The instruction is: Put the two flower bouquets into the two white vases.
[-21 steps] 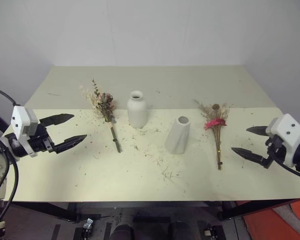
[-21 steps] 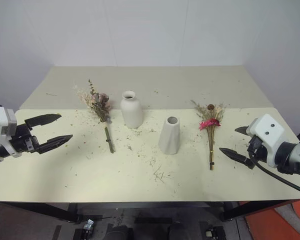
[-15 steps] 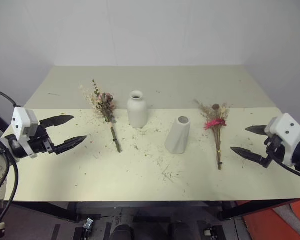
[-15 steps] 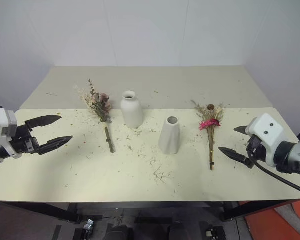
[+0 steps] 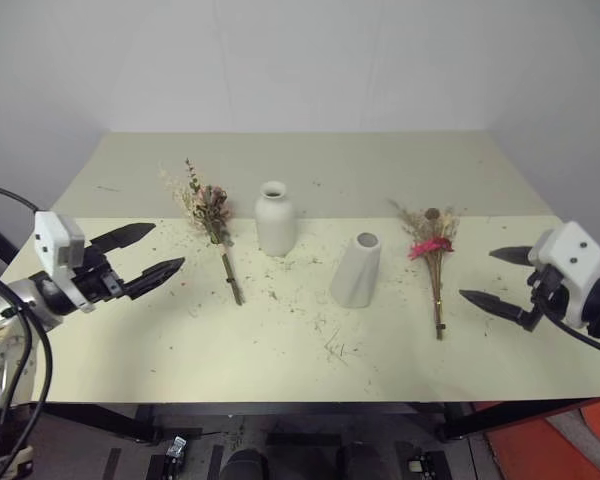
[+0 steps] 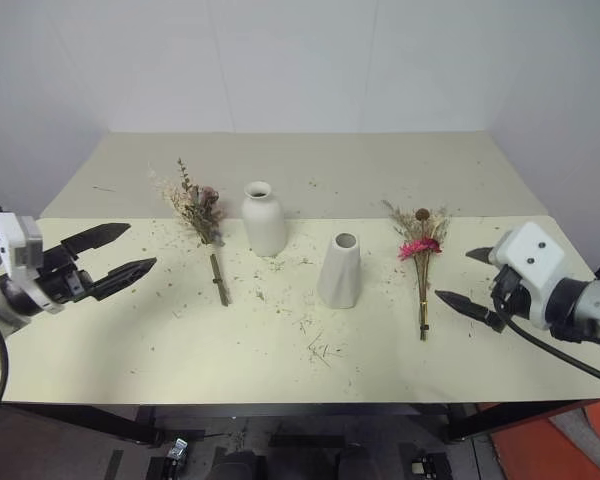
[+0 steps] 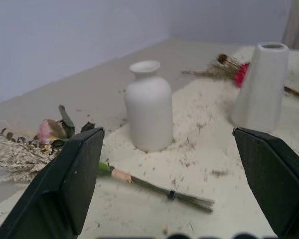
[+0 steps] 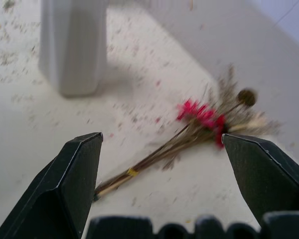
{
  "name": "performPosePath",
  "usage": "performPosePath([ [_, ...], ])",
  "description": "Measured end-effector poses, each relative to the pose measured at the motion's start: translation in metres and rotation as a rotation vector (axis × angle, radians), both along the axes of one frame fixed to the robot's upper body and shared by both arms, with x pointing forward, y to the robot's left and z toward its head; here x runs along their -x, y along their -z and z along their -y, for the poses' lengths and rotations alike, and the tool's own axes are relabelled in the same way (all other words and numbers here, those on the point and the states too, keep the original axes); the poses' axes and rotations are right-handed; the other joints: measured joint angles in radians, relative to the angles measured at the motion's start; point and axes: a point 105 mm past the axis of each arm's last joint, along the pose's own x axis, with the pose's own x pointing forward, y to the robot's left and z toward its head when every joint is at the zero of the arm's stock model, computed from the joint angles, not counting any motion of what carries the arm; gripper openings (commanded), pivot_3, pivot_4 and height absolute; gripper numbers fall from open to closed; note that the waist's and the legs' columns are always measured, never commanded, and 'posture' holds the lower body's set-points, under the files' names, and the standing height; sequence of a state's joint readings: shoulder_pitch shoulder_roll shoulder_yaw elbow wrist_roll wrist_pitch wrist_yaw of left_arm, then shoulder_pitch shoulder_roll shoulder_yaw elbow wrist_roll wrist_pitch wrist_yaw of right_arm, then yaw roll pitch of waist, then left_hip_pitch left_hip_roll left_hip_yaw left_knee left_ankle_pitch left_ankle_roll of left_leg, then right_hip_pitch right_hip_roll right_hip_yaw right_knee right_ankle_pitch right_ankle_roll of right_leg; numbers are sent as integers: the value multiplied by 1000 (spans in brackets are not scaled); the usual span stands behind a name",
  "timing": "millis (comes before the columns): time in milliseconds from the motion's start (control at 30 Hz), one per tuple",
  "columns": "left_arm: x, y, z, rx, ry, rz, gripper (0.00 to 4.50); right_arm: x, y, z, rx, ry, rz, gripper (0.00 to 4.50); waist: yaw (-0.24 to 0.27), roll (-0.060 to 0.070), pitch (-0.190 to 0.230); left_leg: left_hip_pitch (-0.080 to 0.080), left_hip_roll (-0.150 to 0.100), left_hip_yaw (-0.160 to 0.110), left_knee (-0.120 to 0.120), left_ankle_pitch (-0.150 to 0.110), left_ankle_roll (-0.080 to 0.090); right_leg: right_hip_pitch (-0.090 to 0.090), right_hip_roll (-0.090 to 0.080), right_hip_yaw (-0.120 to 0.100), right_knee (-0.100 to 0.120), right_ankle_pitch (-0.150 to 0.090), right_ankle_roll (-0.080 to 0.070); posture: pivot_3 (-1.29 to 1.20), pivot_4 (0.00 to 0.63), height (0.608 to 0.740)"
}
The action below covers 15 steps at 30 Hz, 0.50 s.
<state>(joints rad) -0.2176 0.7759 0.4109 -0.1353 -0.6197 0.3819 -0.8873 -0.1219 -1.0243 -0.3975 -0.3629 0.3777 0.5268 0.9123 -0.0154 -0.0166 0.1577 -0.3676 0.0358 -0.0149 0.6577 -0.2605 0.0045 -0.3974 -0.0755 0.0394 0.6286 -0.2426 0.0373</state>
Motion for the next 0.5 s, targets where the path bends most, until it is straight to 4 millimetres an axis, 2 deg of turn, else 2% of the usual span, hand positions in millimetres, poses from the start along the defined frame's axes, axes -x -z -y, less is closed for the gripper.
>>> performPosePath([
  [100,-19,2,6,7,-211,-29,4493,-7,-12,-13,-13,-44,48,4500,1,0,0,2,-1,0,0,0,0,3,0,0,0,0,0,0,150,740],
  [167,-32,12,19,52,-324,-98,4493,-12,-18,-28,-18,-98,69,4500,1,0,0,2,-1,-2,1,0,0,4,0,-1,0,1,1,0,150,740],
  [267,-45,24,32,116,-427,-218,4493,-15,-24,-45,-23,-156,95,4500,3,0,0,0,-2,-5,2,0,0,4,0,-2,-1,1,1,0,150,740],
  [367,-63,26,41,181,-530,-366,4493,-19,-33,-63,-53,-219,125,4500,4,-1,1,-1,-3,-7,2,0,0,3,-1,-4,-1,1,1,0,150,740],
  [500,-75,40,52,158,-588,-573,4493,-19,-45,-87,-54,-304,169,4500,-3,-1,0,0,-3,-8,2,0,0,4,0,-4,-1,1,1,0,150,740],
])
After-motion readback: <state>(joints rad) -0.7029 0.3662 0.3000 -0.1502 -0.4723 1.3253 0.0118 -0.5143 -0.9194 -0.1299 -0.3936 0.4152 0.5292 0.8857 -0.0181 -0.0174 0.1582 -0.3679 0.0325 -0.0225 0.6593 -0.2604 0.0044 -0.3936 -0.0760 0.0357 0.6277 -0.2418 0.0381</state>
